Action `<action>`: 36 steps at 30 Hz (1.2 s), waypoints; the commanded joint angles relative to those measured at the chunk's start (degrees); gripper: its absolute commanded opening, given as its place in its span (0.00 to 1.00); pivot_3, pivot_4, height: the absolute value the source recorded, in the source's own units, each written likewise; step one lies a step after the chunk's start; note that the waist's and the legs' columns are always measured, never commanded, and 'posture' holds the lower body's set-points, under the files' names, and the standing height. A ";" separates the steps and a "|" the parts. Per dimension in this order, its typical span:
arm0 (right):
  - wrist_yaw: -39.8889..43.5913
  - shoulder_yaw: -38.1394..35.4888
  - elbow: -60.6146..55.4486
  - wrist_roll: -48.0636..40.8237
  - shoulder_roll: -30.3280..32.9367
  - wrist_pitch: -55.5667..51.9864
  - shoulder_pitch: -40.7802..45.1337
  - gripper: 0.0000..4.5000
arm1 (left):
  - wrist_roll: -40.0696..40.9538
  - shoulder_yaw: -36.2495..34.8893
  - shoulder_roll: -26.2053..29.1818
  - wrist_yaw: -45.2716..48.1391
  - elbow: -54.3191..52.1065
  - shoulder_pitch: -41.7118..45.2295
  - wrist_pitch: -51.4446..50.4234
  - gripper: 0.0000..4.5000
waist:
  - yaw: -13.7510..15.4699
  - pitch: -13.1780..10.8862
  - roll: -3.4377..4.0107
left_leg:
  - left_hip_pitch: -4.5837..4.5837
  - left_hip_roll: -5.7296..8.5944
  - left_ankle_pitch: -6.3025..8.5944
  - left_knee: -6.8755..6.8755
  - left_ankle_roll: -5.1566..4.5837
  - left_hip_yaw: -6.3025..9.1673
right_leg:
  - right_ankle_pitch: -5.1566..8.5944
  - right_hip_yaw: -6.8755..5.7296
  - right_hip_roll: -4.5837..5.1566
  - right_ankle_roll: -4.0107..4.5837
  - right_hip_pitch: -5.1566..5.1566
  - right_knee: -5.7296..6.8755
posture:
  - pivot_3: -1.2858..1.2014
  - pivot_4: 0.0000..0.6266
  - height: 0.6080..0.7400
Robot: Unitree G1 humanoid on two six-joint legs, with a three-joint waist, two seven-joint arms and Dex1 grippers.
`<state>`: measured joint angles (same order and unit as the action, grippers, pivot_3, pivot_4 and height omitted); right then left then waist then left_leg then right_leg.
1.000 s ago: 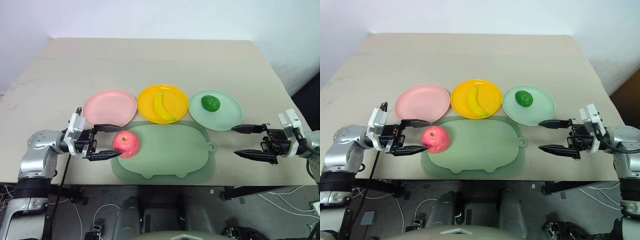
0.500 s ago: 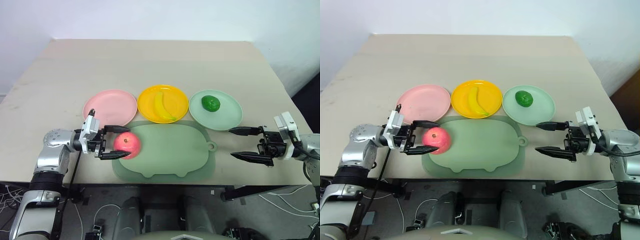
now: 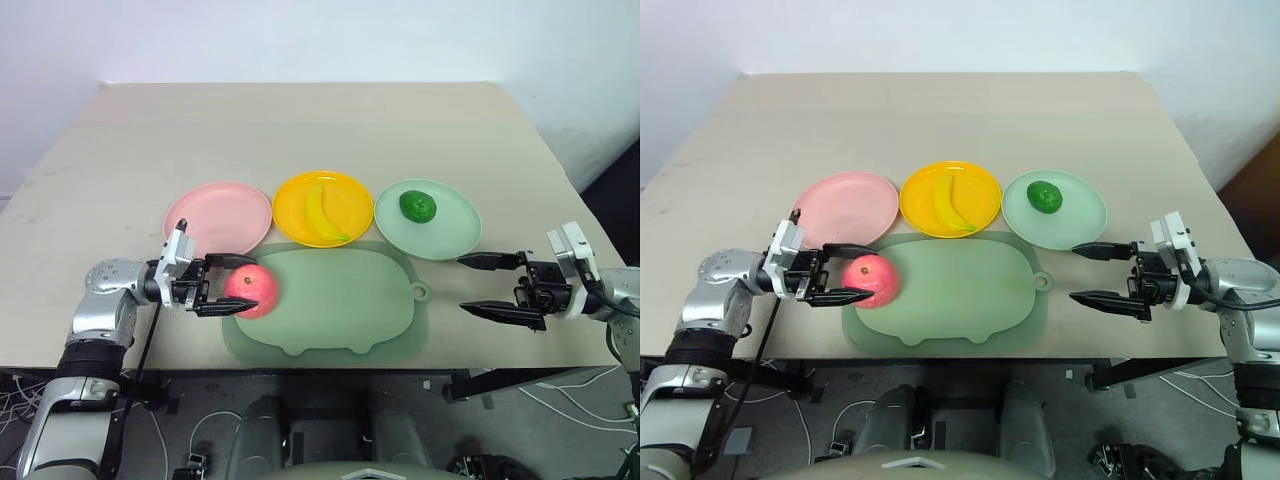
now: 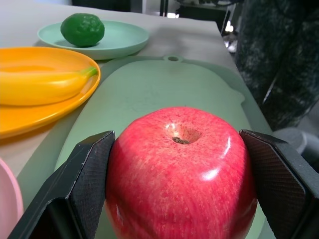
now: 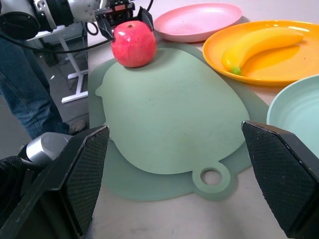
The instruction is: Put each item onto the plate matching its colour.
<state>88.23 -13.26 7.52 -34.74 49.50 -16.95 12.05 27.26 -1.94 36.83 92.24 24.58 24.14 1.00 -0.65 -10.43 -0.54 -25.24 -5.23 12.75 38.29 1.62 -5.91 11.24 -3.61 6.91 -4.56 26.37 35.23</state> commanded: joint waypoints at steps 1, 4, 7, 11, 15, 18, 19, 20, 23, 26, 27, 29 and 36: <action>0.36 -1.08 -0.62 -1.23 0.37 -0.24 1.06 1.00 | 6.43 -5.79 3.02 -2.65 -4.85 3.47 -8.71 0.83 | 0.06 -0.07 -0.11 | -0.03 0.00 -0.04 0.00 -0.07 0.00 | 0.00 0.00 0.00 0.00 0.02 0.00 | 0.52 0.24 0.58; 0.98 -0.67 -0.89 -1.84 0.68 -1.81 1.33 1.00 | 7.25 -7.94 5.05 -4.08 -4.85 6.29 -11.68 0.83 | 0.15 -0.16 -0.27 | -0.16 0.00 -0.10 -0.01 -0.16 0.05 | -0.02 -0.02 -0.02 -0.01 0.15 0.04 | 0.52 0.24 0.58; 1.41 -0.47 -0.86 -2.14 0.82 -3.15 1.76 1.00 | 6.22 -9.71 5.01 -7.77 -2.13 9.11 -11.19 0.83 | 0.17 -0.16 -0.26 | -0.14 0.01 -0.10 -0.01 -0.16 0.03 | -0.02 -0.02 -0.02 -0.01 0.10 0.00 | 0.52 0.24 0.58; 1.28 -0.40 -0.98 -1.99 0.42 -3.90 2.21 1.00 | 2.62 -9.90 4.72 -12.69 3.86 12.37 -8.86 0.83 | 0.14 -0.16 -0.26 | -0.12 0.01 -0.10 0.00 -0.16 0.04 | -0.02 -0.02 -0.02 -0.01 0.08 0.00 | 0.52 0.24 0.58; 0.93 -0.42 -1.15 -1.98 -0.07 -4.13 2.35 1.00 | -3.94 -8.53 3.99 -19.30 10.57 14.38 -2.14 0.83 | 0.09 -0.17 -0.28 | -0.12 0.01 -0.10 0.00 -0.16 0.04 | -0.03 -0.02 -0.02 -0.01 0.10 0.02 | 0.52 0.24 0.58; 0.57 -0.53 -1.48 -2.20 -0.40 -4.37 2.26 1.00 | -5.45 -8.92 2.51 -22.81 15.59 16.48 -1.16 0.83 | 0.15 -0.18 -0.30 | -0.13 0.01 -0.10 0.00 -0.16 0.04 | -0.10 -0.02 -0.02 0.09 0.10 0.02 | 0.52 0.24 0.58; 0.50 -0.53 -1.52 -2.22 -0.49 -4.37 2.25 1.00 | -5.56 -9.10 2.13 -23.40 16.61 17.01 -1.22 0.83 | 0.16 -0.18 -0.31 | -0.14 0.01 -0.10 0.00 -0.15 0.04 | -0.12 -0.02 -0.02 0.12 0.10 0.01 | 0.52 0.24 0.58; 0.42 -0.56 -1.53 -2.23 -0.57 -4.37 2.23 1.00 | -5.49 -8.90 2.05 -22.38 17.26 17.38 -1.59 0.83 | 0.18 -0.19 -0.32 | -0.14 0.01 -0.10 0.00 -0.15 0.03 | -0.12 -0.02 -0.02 0.11 0.10 0.01 | 0.52 0.24 0.58; 0.18 -0.65 -1.67 -2.30 -0.74 -4.33 2.07 1.00 | -4.97 -9.16 2.04 -20.60 19.37 18.35 -2.98 0.83 | 0.17 -0.20 -0.35 | -0.15 0.01 -0.10 0.00 -0.15 0.03 | -0.13 -0.03 -0.02 0.13 0.11 0.01 | 0.52 0.24 0.58; -0.11 -0.69 -1.78 -2.41 -0.85 -4.23 1.92 1.00 | -7.09 -8.15 2.71 -20.48 20.78 18.70 -1.25 0.83 | 0.17 -0.21 -0.35 | -0.15 0.02 -0.10 -0.01 -0.15 0.03 | -0.14 -0.03 -0.02 0.14 0.11 0.01 | 0.52 0.24 0.58; -0.21 -0.71 -1.79 -2.45 -0.88 -4.14 1.85 1.00 | -7.16 -8.14 2.74 -19.84 21.06 18.86 -1.32 0.83 | 0.15 -0.20 -0.35 | -0.15 0.02 -0.10 -0.01 -0.15 0.03 | -0.15 -0.03 -0.02 0.15 0.11 0.02 | 0.52 0.24 0.58; -0.43 -0.74 -1.86 -2.54 -0.99 -4.01 1.68 1.00 | -7.67 -8.19 2.74 -19.21 21.77 19.06 -0.05 0.83 | 0.10 -0.21 -0.35 | -0.15 0.02 -0.10 0.00 -0.15 0.03 | -0.16 -0.03 -0.02 0.16 0.11 0.02 | 0.52 0.24 0.58; -1.11 -0.84 -2.44 -2.94 -1.42 -4.16 1.35 1.00 | -9.76 -8.83 2.47 -22.72 24.09 18.93 2.47 0.83 | 0.14 -0.21 -0.35 | -0.15 0.02 -0.10 0.00 -0.15 0.03 | -0.17 -0.03 -0.02 0.15 0.11 0.02 | 0.52 0.24 0.58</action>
<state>87.42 -12.80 6.80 -36.37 48.28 -21.09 13.49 17.45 -9.86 38.39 69.61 49.10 41.37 2.88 -0.51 -10.64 -0.89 -25.39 -5.22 12.65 38.29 1.47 -5.88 11.07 -3.65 6.89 -4.41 26.48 35.26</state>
